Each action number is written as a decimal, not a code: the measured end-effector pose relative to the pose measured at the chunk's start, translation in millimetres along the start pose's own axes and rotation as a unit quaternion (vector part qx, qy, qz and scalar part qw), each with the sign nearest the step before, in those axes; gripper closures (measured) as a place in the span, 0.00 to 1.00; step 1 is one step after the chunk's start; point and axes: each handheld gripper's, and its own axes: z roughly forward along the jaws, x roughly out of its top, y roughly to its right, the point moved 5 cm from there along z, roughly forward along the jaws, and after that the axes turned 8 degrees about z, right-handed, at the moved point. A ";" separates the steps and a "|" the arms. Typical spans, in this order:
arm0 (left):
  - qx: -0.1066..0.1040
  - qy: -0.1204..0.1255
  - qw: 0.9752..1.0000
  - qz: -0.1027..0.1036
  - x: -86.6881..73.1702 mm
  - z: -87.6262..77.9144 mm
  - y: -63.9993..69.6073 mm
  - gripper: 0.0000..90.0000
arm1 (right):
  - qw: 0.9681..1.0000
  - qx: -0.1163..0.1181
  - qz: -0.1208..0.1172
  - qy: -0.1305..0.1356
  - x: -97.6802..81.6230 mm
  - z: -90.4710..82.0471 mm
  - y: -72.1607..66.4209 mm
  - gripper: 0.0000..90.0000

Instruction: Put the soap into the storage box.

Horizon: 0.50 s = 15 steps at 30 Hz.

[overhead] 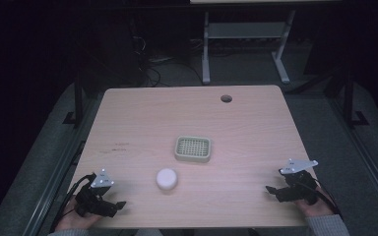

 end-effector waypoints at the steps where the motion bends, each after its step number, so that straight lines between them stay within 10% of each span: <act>1: -0.003 0.001 1.000 -0.005 0.0 0.7 0.7 0.21 | 1.000 0.000 -0.002 0.001 0.5 -0.1 -0.4 0.23; 15: -0.008 0.008 1.000 0.013 10.9 -1.5 8.3 0.20 | 1.000 0.000 -0.017 0.001 5.9 0.2 -11.3 0.22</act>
